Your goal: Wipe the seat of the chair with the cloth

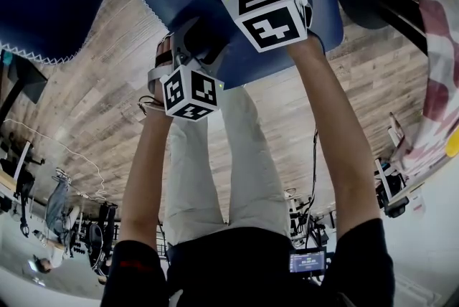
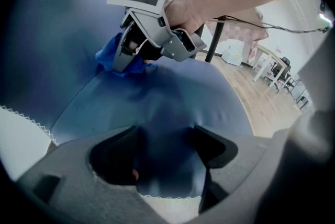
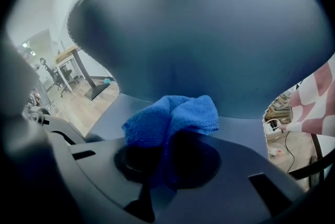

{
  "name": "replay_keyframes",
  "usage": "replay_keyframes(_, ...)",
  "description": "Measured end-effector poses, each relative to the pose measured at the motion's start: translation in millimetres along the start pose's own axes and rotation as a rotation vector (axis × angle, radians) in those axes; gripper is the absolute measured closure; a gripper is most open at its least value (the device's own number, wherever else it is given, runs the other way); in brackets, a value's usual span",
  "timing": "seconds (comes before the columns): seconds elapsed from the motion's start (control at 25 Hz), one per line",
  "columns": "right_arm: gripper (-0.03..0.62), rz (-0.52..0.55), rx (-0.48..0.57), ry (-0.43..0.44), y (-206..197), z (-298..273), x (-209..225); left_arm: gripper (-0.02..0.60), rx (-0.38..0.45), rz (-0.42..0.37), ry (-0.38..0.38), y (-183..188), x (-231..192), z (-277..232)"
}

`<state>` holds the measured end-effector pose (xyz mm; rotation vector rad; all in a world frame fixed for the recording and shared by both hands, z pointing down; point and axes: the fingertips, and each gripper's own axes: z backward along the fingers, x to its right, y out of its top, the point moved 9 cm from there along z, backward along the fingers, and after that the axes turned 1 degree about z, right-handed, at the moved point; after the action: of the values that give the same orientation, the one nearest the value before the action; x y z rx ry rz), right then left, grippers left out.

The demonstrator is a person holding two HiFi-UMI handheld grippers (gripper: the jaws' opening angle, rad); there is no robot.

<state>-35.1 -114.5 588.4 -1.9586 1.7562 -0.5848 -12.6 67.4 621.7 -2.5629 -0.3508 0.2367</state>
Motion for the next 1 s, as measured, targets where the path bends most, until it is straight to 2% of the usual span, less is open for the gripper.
replay_keyframes(0.32,0.534,0.020,0.002,0.132,12,-9,-37,0.247,0.006,0.000,0.004,-1,0,0)
replay_keyframes(0.68,0.534,0.112,-0.001,0.304,20,-17,-75,0.247,0.015,-0.001,0.004,-1,0,0)
replay_keyframes(1.0,0.534,0.096,0.014,0.383,17,-17,-80,0.247,0.024,-0.005,0.003,-2,-1,1)
